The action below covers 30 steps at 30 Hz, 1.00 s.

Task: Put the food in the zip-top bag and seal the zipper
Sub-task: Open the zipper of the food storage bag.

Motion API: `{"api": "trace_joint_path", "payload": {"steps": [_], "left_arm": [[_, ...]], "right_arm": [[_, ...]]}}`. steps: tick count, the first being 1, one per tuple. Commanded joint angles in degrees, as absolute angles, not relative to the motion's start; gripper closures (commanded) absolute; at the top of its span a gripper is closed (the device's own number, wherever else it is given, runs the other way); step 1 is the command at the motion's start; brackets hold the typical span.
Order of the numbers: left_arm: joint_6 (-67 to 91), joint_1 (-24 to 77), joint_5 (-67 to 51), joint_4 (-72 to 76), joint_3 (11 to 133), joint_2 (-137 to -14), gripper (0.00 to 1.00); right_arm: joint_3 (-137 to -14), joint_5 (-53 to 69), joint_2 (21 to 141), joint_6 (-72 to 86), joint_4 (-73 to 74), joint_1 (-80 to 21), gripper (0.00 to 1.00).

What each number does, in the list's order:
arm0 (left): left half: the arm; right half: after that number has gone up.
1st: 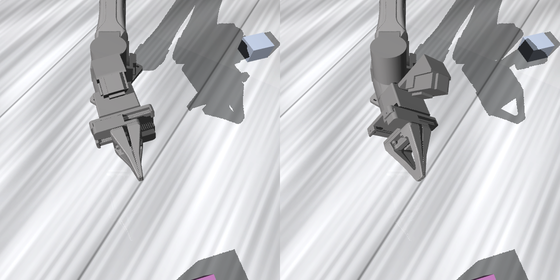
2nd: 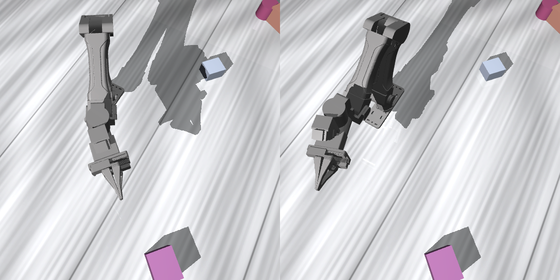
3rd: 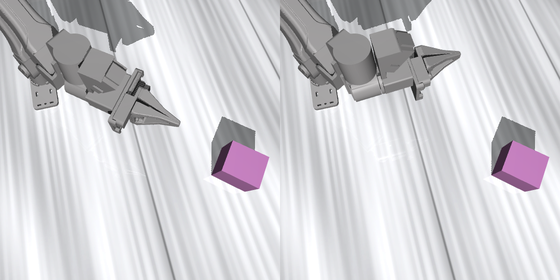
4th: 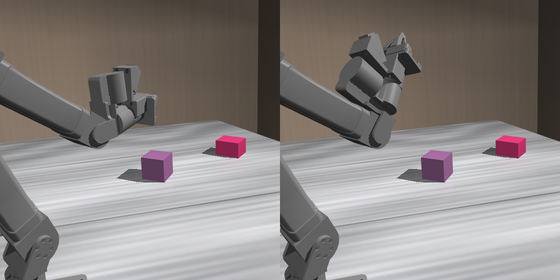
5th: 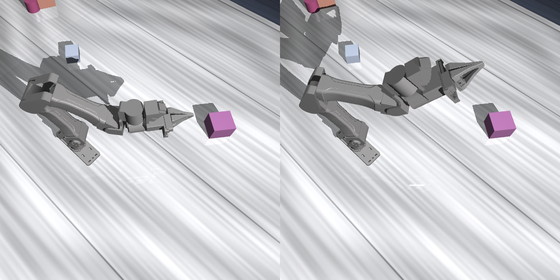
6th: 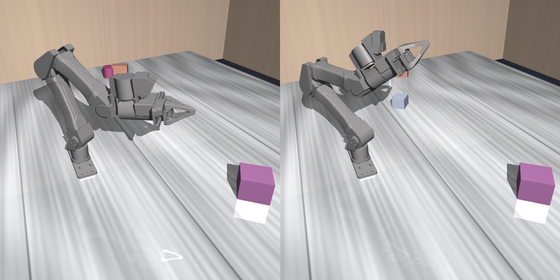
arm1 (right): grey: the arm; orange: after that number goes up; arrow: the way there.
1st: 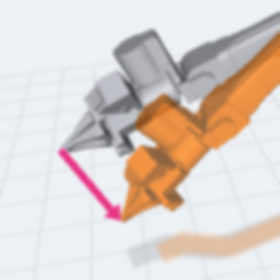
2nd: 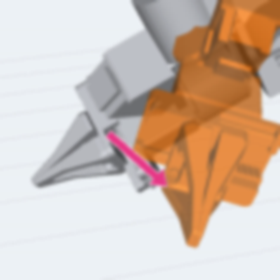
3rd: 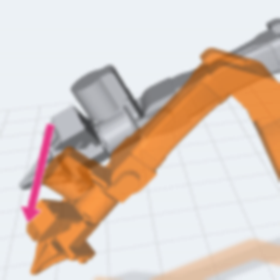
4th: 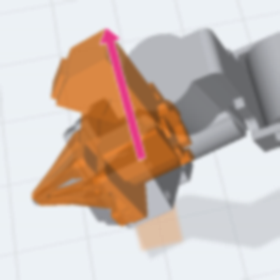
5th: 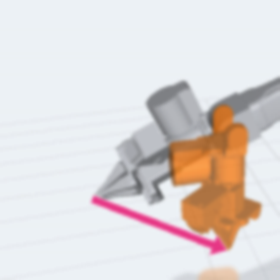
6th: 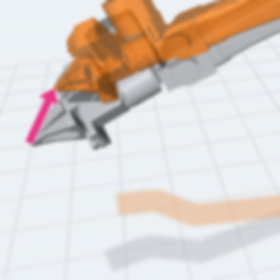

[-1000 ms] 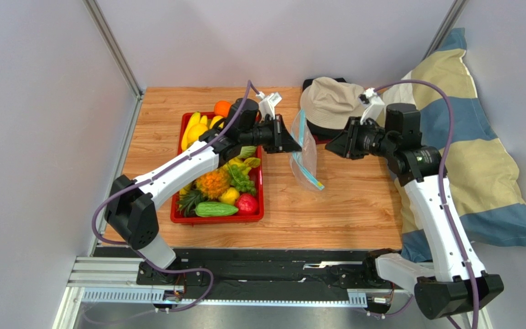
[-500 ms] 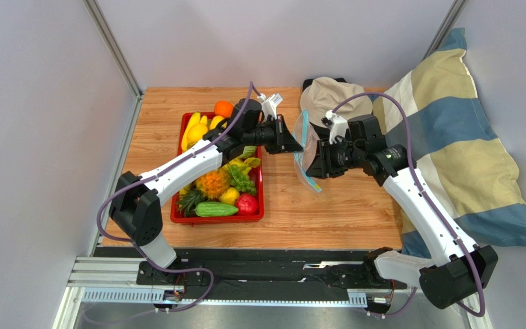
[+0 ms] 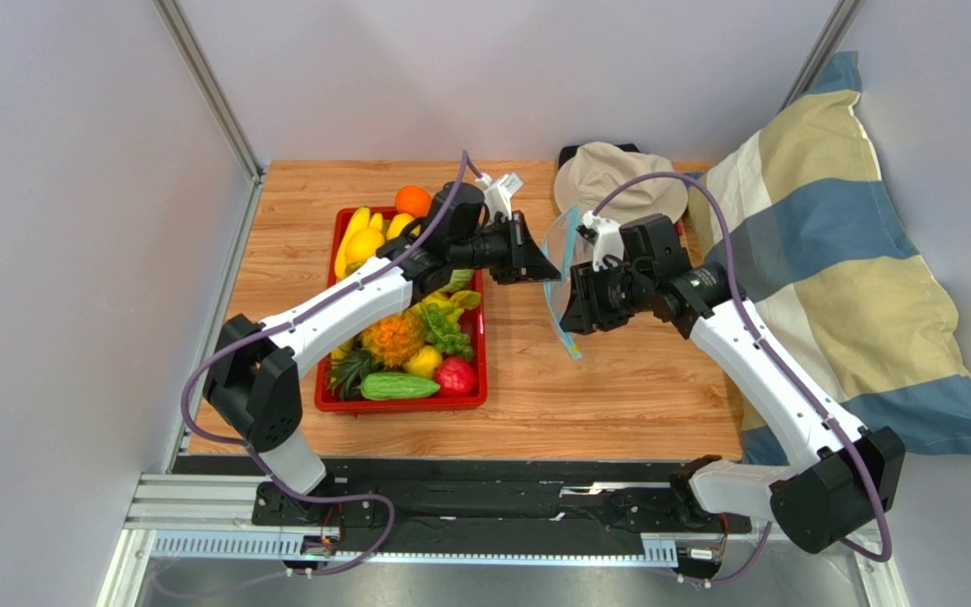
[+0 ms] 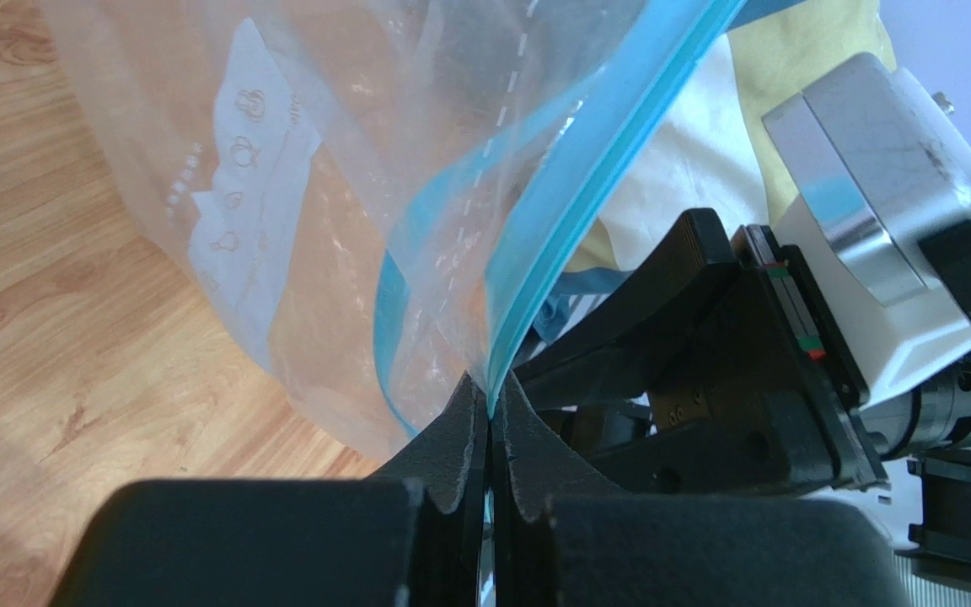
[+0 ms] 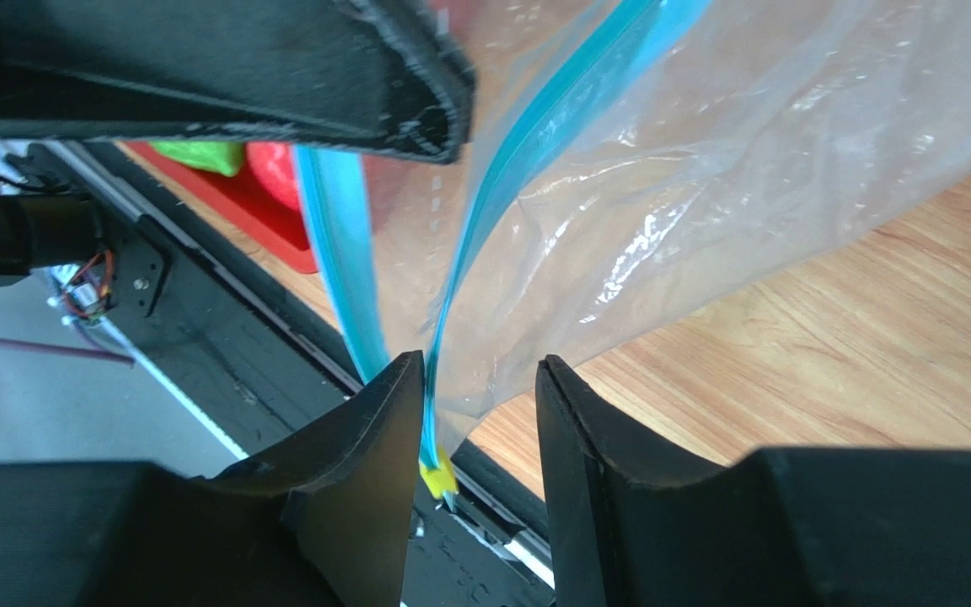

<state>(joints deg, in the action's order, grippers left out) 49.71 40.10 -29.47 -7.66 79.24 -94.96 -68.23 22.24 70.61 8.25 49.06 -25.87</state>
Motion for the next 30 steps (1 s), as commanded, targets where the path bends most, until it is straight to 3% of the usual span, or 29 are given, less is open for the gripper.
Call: {"api": "trace_joint_path", "payload": {"steps": [1, 8, 11, 13, 17, 24, 27, 30], "left_arm": [[51.1, 40.2, -30.2, -5.5, 81.4, -94.6, 1.0], [52.5, 40.1, -30.1, -5.4, 80.2, -94.2, 1.0], [54.0, 39.6, -30.1, -4.7, 79.3, -94.1, 1.0], [54.9, 39.4, -30.1, -4.0, 78.8, -94.1, 1.0], [55.5, 39.2, -30.1, -3.9, 79.4, -94.4, 1.0], [56.7, 39.0, -30.8, -3.4, 78.9, -94.1, 1.0], [56.9, 38.8, -31.2, -3.1, 78.0, -93.7, 1.0], [56.1, 38.1, -31.5, -3.4, 76.9, -93.0, 1.0]], "right_arm": [[-68.1, 18.1, 71.1, 7.2, 47.5, -26.1, 0.62], [-69.9, 19.5, 71.5, 6.9, 47.6, -26.1, 0.75], [-69.8, 23.4, 70.9, 6.8, 48.2, -26.1, 0.68], [-68.7, 25.1, 70.8, 7.0, 47.8, -26.1, 0.56], [-67.6, 26.8, 71.9, 5.7, 47.9, -26.2, 0.55], [-67.8, 23.0, 73.7, 3.9, 47.9, -27.3, 0.77], [-68.4, 23.0, 73.0, 3.3, 48.9, -27.2, 1.0], [-69.1, 23.4, 70.8, 2.8, 50.3, -26.0, 1.0]]}}
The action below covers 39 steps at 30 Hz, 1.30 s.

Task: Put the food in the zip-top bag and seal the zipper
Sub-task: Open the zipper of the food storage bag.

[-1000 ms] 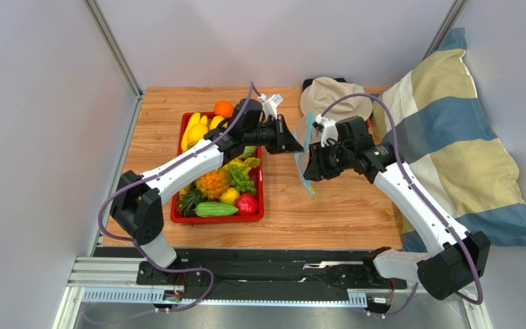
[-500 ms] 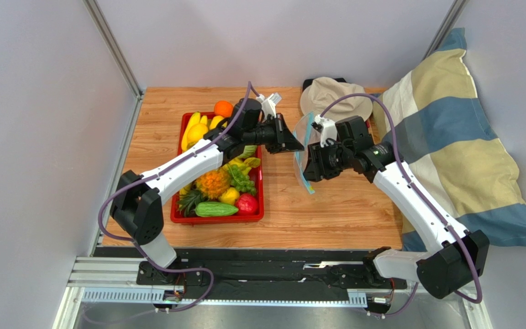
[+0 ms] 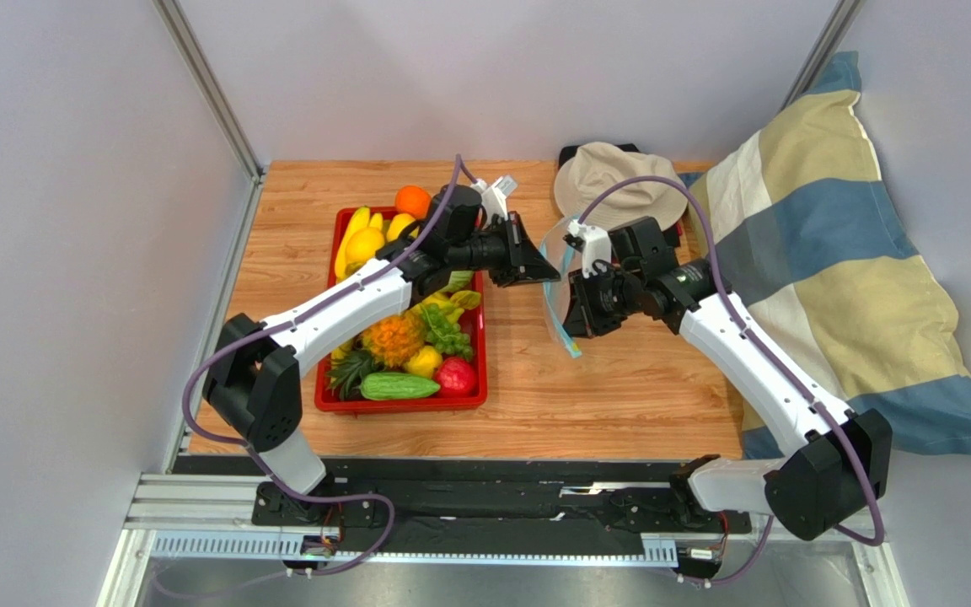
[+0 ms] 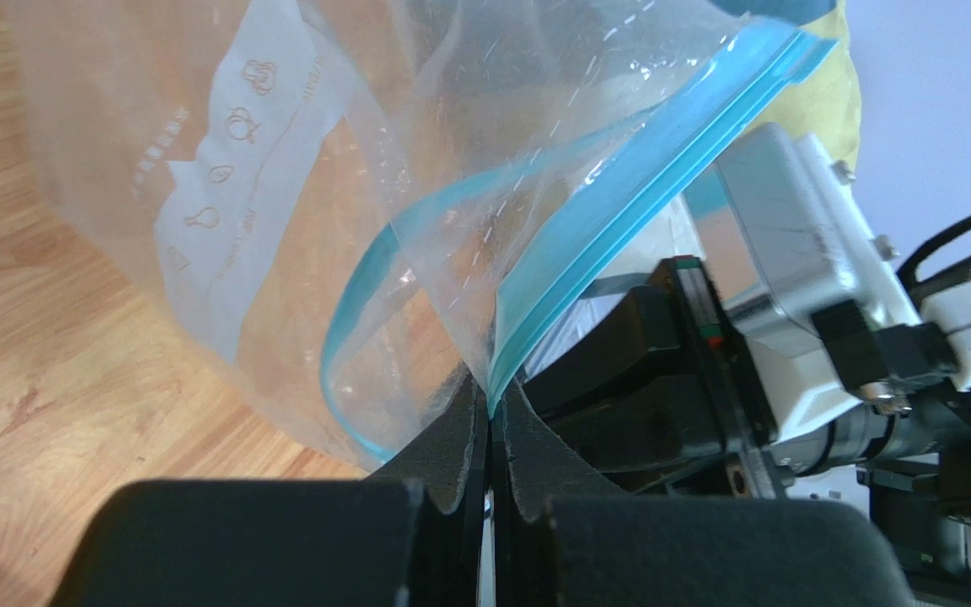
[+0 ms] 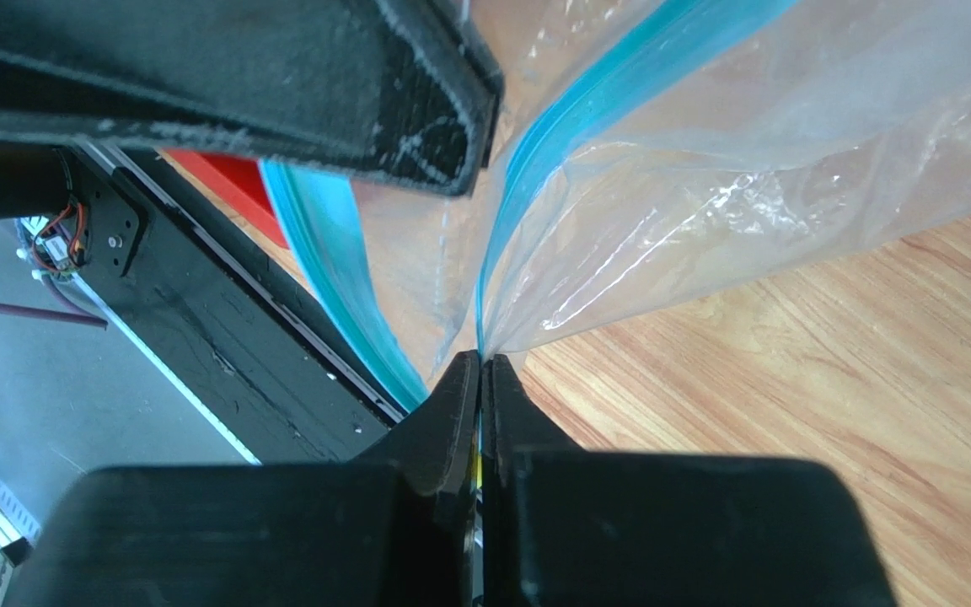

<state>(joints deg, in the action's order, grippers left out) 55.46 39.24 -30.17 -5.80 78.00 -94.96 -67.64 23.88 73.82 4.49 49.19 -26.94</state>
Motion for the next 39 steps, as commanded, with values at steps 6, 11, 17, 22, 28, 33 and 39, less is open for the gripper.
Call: {"api": "trace_joint_path", "payload": {"steps": [6, 11, 17, 22, 28, 33, 39], "left_arm": [[51.3, 35.7, -28.9, -9.7, 74.7, -91.5, 1.0], [46.7, 35.4, -26.6, -16.8, 76.1, -92.5, 1.0], [45.7, 35.3, -27.9, -16.1, 75.2, -93.1, 1.0], [47.9, 35.5, -33.4, -9.2, 74.4, -91.3, 1.0], [43.5, 37.7, -30.6, -16.5, 79.2, -91.0, 1.0], [41.7, 40.1, -28.4, -20.6, 82.6, -91.7, 1.0], [40.4, 41.7, -27.2, -22.4, 86.0, -92.7, 1.0]], "right_arm": [[-68.0, 34.1, 62.4, 2.8, 49.6, -15.6, 1.0], [-67.9, 47.1, 57.4, 3.9, 47.8, -7.9, 1.0], [-67.4, 54.9, 54.8, 8.8, 43.9, -4.7, 1.0], [-64.3, 58.2, 55.3, 13.3, 40.8, -4.7, 1.0], [-67.5, 48.9, 57.8, 11.6, 43.2, -4.9, 0.46], [-69.4, 42.2, 58.4, 10.7, 39.8, -10.9, 0.26], [-72.7, 26.0, 62.1, 4.7, 41.0, -22.6, 0.36]]}}
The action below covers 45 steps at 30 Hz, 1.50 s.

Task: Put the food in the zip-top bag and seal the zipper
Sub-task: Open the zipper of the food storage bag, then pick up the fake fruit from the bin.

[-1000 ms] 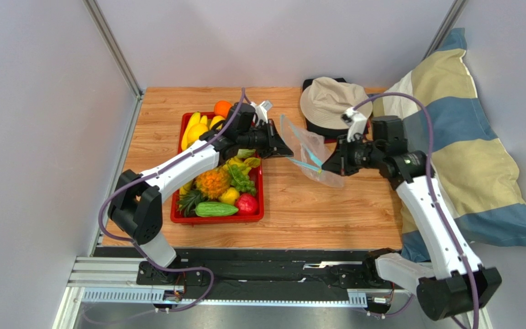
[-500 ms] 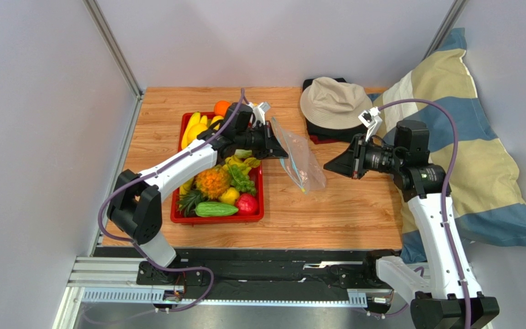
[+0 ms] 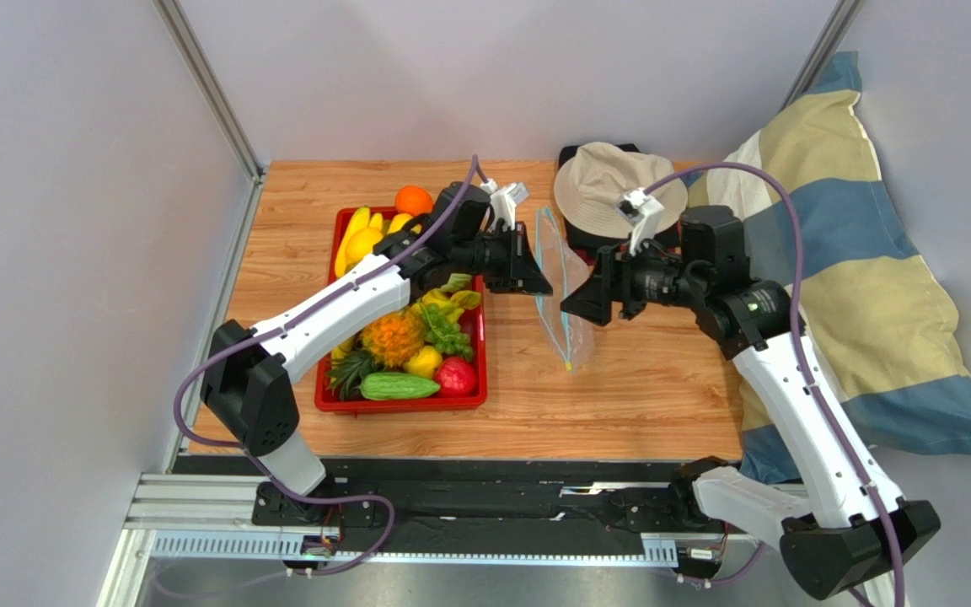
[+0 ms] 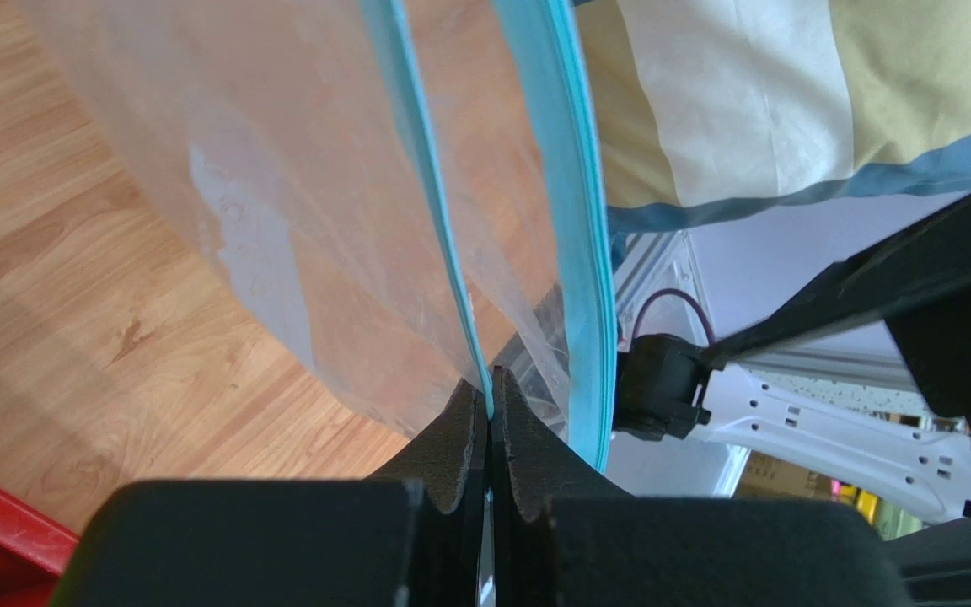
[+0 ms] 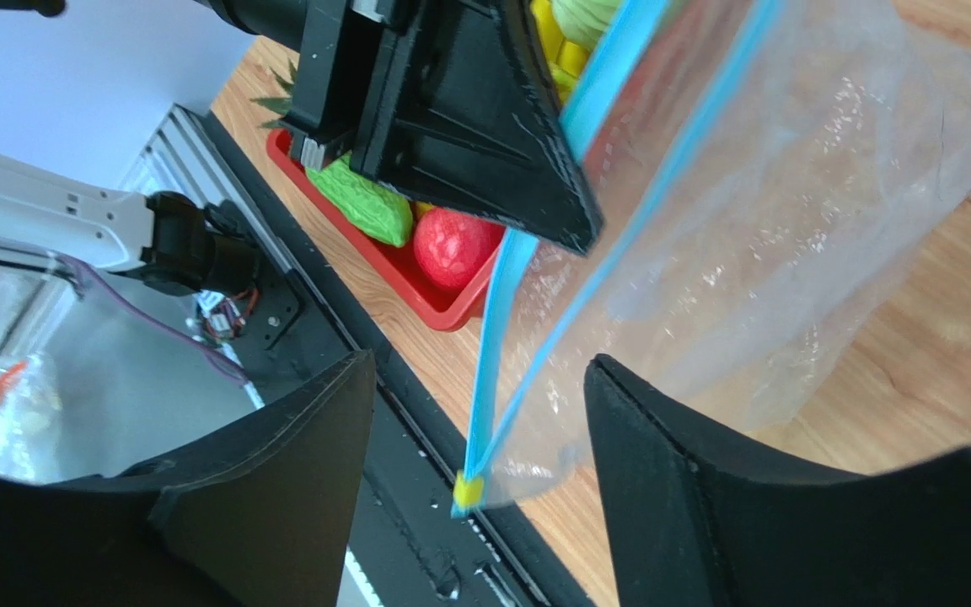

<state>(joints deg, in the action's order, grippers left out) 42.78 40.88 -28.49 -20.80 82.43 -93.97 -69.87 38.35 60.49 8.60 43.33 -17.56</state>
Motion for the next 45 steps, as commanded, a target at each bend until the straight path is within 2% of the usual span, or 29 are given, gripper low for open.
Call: {"api": "trace_joint_path", "payload": {"steps": [1, 4, 10, 13, 14, 15, 16, 17, 18, 23, 27, 30, 31, 33, 34, 36, 37, 42, 45], "left_arm": [[40.1, 41.8, -27.1, -22.7, 86.4, -92.6, 1.0], [39.4, 42.5, -26.7, -22.8, 86.8, -92.5, 1.0], [38.8, 43.1, -26.5, -22.6, 86.9, -92.1, 1.0], [38.5, 43.2, -26.6, -22.8, 86.7, -92.1, 1.0], [38.4, 43.2, -26.5, -22.9, 86.6, -91.9, 1.0], [38.1, 43.2, -26.3, -23.1, 86.3, -91.5, 1.0], [37.1, 43.0, -25.8, -23.5, 86.0, -91.1, 1.0], [36.5, 42.6, -25.1, -24.3, 85.2, -90.7, 1.0], [35.9, 42.1, -25.0, -24.5, 84.4, -89.6, 1.0], [29.5, 34.4, -29.5, -27.4, 80.9, -88.7, 0.97], [21.5, 34.1, -34.1, -31.6, 83.6, -91.8, 0.8], [18.0, 34.1, -38.7, -30.9, 83.1, -91.2, 0.58], [17.2, 34.1, -40.4, -31.0, 83.1, -90.8, 0.45], [13.7, 34.1, -41.7, -32.2, 83.0, -89.0, 0.35], [12.6, 34.1, -42.3, -33.1, 82.5, -88.1, 0.17], [8.7, 33.8, -42.4, -34.4, 82.3, -84.9, 0.05], [7.2, 33.4, -42.6, -36.0, 81.9, -83.8, 0.01], [-10.4, 30.7, -39.9, -47.8, 83.9, -77.5, 0.01], [-15.5, 26.6, -37.3, -56.4, 84.6, -74.6, 0.02]], "right_arm": [[-72.7, 24.9, 62.7, 5.0, 40.3, -22.8, 0.37], [-73.7, 17.7, 65.4, 6.4, 40.9, -23.7, 0.48], [-75.3, 14.9, 70.0, 8.1, 41.3, -24.3, 0.48], [-76.0, 15.5, 71.4, 8.5, 41.9, -24.3, 0.54], [-76.1, 15.3, 71.5, 7.6, 42.3, -24.3, 0.6], [-76.3, 14.9, 71.4, 6.9, 43.4, -24.3, 0.72], [-76.4, 14.2, 71.0, 6.2, 44.2, -24.2, 0.79], [-76.4, 14.2, 70.5, 5.5, 45.0, -23.5, 0.96], [-76.4, 14.2, 69.9, 5.3, 46.7, -22.9, 1.0], [-73.0, 19.3, 63.0, 3.0, 50.9, -18.3, 1.0], [-67.5, 27.4, 58.5, 4.0, 50.3, -18.3, 1.0], [-65.0, 31.9, 57.7, 8.1, 48.2, -18.3, 1.0], [-64.8, 32.8, 57.8, 9.9, 47.9, -18.2, 1.0], [-64.6, 33.3, 58.4, 11.9, 47.2, -18.3, 1.0], [-64.5, 33.6, 58.5, 14.3, 46.9, -18.3, 1.0], [-63.8, 33.7, 59.0, 16.3, 45.5, -18.2, 1.0], [-63.5, 34.4, 59.1, 17.7, 44.7, -18.2, 1.0], [-61.1, 35.4, 60.6, 26.4, 38.6, -18.3, 1.0], [-60.2, 35.5, 62.1, 29.3, 36.1, -18.3, 1.0]]}}
